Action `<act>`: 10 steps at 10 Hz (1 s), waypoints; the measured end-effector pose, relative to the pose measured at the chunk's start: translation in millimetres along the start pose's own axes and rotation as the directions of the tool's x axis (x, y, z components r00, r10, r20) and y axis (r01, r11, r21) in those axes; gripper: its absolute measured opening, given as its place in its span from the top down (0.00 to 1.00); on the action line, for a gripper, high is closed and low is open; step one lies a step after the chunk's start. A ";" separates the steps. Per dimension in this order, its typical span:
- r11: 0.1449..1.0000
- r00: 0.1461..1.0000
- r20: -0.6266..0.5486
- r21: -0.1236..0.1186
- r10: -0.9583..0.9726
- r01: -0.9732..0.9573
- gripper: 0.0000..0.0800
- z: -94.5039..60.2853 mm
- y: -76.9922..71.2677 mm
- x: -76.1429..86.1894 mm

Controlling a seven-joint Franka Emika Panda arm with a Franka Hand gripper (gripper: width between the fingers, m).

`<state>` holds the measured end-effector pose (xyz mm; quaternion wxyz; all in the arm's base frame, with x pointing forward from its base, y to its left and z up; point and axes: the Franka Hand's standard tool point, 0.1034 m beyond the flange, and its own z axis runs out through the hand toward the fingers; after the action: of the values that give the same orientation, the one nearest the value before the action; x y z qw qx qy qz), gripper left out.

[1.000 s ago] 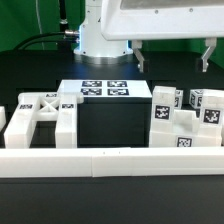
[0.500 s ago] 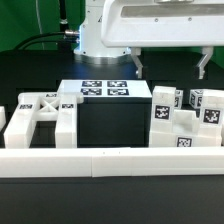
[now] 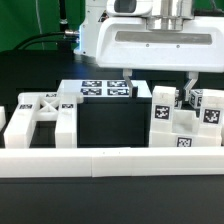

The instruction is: Assemble chair

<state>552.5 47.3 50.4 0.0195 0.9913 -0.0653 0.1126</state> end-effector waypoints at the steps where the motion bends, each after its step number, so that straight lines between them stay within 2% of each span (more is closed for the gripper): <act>1: 1.000 1.000 -0.004 -0.003 -0.002 0.002 0.19 3.9 0.4 4.9; 3: 1.000 1.000 -0.017 -0.008 -0.002 0.002 0.19 8.7 0.8 14.3; 5: 1.000 0.999 -0.034 -0.017 -0.007 0.006 0.19 14.8 2.3 15.9; 7: 0.999 0.998 -0.053 -0.034 -0.016 0.015 0.19 28.7 4.0 18.6; 10: 0.999 0.999 -0.046 -0.041 -0.001 -0.001 0.19 40.2 -3.2 13.1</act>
Offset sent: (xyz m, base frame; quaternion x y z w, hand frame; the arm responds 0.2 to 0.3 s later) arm 0.0150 0.0097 -0.0082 0.0297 0.0291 -0.0025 0.9991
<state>574.4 46.7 14.2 0.0414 0.9879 -0.0670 0.1339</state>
